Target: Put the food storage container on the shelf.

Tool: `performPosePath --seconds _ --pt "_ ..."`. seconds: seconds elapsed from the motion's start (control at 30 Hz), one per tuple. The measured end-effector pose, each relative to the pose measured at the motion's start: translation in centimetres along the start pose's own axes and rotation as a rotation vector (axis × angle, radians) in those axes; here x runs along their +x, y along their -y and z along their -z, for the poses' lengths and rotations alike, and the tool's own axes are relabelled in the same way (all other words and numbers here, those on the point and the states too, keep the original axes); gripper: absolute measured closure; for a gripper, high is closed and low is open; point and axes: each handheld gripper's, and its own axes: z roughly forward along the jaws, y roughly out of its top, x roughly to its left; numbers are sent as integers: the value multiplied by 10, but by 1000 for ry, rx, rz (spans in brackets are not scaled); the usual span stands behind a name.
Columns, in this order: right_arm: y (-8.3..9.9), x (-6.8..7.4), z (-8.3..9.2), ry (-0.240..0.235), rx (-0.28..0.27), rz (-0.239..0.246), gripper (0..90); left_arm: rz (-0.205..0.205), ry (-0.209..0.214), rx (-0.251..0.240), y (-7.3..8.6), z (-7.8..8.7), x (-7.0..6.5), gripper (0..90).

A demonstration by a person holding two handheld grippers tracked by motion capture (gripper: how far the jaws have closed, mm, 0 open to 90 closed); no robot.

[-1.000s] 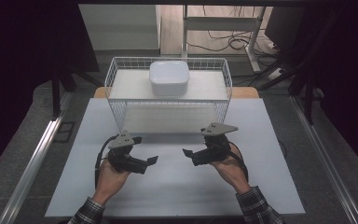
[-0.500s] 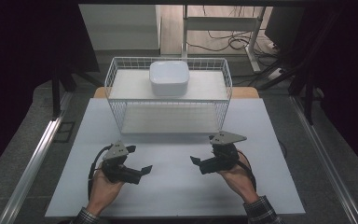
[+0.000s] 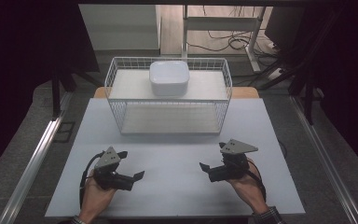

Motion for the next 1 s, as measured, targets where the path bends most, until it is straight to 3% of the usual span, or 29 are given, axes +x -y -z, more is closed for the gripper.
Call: performPosePath --seconds 0.7,1.0 --pt "41 -8 16 85 42 -30 0 33 -71 32 29 21 7 24" --pt "55 -7 16 91 76 -44 0 66 -98 67 45 27 12 23"
